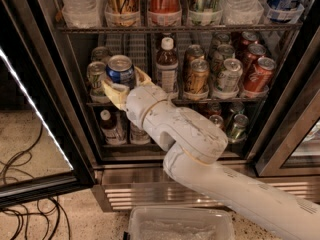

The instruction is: Pick pepsi can from middle shelf of fridge

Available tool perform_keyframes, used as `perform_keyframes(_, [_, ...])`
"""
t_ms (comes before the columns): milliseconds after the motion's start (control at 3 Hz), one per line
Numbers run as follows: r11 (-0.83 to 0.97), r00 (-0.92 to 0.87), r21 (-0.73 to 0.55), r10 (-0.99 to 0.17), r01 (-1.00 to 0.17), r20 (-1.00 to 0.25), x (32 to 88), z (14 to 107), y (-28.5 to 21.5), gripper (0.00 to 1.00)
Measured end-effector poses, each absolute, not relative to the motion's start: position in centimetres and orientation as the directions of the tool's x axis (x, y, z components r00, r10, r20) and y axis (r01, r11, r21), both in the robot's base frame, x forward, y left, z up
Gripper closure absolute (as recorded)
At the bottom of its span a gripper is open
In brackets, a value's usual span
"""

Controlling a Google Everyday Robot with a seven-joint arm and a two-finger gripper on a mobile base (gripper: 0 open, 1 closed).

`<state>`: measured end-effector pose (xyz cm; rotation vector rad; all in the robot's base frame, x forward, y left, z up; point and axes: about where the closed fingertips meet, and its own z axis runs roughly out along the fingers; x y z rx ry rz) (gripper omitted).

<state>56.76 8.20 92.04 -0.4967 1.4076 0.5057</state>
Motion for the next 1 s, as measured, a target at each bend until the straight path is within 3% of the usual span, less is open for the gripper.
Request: perform_keyframes(1000, [0.722,0.048,0.030,0.087,-0.691,-0.995,55.07,92.13,9.69,1.00])
